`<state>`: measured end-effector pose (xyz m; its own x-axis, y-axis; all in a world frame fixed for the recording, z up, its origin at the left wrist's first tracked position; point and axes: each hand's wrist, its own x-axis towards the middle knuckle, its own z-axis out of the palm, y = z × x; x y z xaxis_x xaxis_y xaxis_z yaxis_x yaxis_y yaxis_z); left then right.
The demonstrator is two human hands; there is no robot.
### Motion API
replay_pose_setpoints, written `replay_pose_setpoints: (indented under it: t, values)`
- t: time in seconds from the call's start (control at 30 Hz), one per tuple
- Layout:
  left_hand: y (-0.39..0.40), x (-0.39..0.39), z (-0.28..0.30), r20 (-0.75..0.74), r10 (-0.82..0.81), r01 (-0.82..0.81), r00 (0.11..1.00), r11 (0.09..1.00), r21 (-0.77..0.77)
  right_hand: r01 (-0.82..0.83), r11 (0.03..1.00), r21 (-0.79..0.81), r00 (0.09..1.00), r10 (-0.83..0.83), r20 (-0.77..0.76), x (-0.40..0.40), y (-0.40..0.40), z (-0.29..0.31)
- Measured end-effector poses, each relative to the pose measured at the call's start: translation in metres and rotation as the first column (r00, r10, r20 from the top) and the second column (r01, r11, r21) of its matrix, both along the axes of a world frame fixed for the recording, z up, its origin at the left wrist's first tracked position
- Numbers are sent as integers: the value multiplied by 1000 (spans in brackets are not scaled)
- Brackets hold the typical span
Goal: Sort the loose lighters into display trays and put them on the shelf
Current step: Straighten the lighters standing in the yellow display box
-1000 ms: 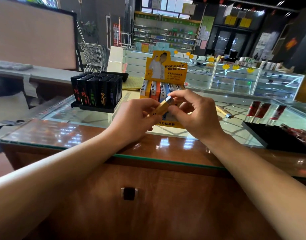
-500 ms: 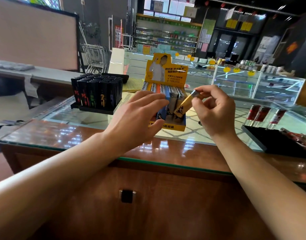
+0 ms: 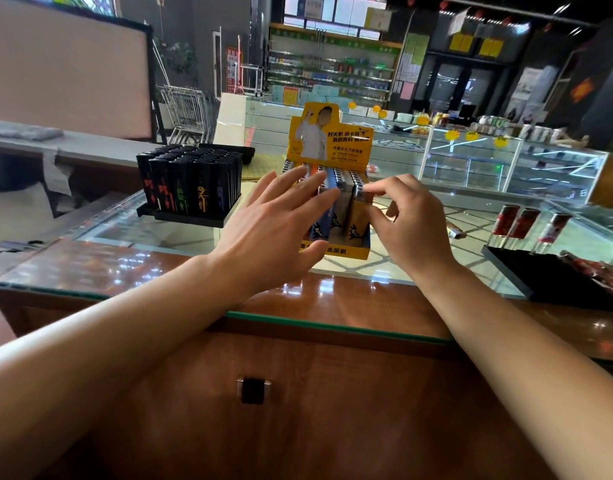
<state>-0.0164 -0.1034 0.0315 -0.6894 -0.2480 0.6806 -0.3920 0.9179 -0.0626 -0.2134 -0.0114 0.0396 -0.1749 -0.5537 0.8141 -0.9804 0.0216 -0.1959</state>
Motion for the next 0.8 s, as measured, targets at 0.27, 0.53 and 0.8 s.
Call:
replay_pose_setpoints:
  t: [0.27,0.53,0.8]
  values:
    - [3,-1,1,-21,-22,23,1000,999,33,42,992,122,999,-43,0,-3,11,5]
    - [32,-32,12,-63,-177,180,982,983,46,237,928,286,971,-232,-54,-49,82,7]
    - [77,-97,18,132,-247,214,960,951,224,390,835,387,916,-393,-75,-80,133,-3]
